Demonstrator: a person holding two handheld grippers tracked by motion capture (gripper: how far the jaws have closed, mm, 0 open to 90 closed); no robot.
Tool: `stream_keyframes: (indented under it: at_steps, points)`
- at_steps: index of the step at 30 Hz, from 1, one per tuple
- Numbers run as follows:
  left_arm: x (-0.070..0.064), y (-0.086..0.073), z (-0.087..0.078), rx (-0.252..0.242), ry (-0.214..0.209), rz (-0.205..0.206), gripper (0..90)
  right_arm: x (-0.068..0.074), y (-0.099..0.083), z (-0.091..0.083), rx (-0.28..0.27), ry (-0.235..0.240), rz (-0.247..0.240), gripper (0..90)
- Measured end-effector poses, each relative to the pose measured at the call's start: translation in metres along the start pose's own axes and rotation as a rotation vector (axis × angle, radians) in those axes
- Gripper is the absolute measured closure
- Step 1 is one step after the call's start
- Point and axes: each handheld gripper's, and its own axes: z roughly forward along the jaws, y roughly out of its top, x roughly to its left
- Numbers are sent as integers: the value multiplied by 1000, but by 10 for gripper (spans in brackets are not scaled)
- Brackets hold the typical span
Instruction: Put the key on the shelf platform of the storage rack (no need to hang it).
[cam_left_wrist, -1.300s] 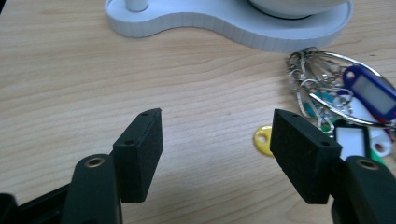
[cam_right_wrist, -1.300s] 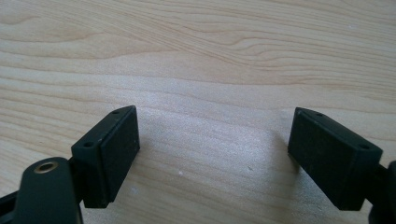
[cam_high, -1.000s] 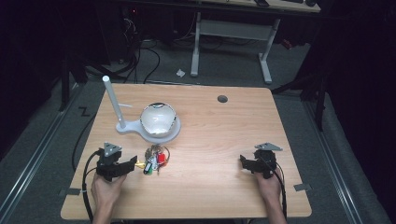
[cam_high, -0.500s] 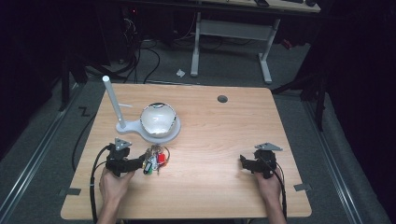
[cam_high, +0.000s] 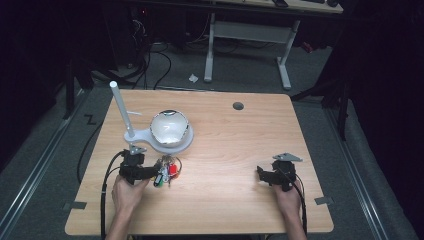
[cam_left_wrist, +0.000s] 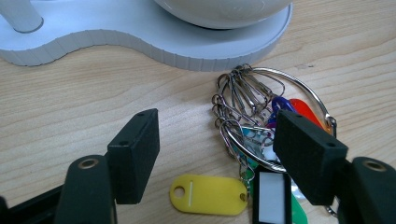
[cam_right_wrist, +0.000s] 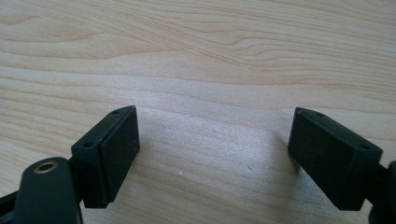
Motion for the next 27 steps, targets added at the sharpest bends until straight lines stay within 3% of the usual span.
stream_keyframes:
  at_steps: [8,20,27]
  points:
    - [-4,9,7,9,-5,14,319,0,0,0,1,0,0,166]
    - [-4,11,27,50,-4,-23,325,0,0,0,2,0,0,167]
    - [-6,10,37,74,14,-18,395,0,0,0,2,0,0,166]
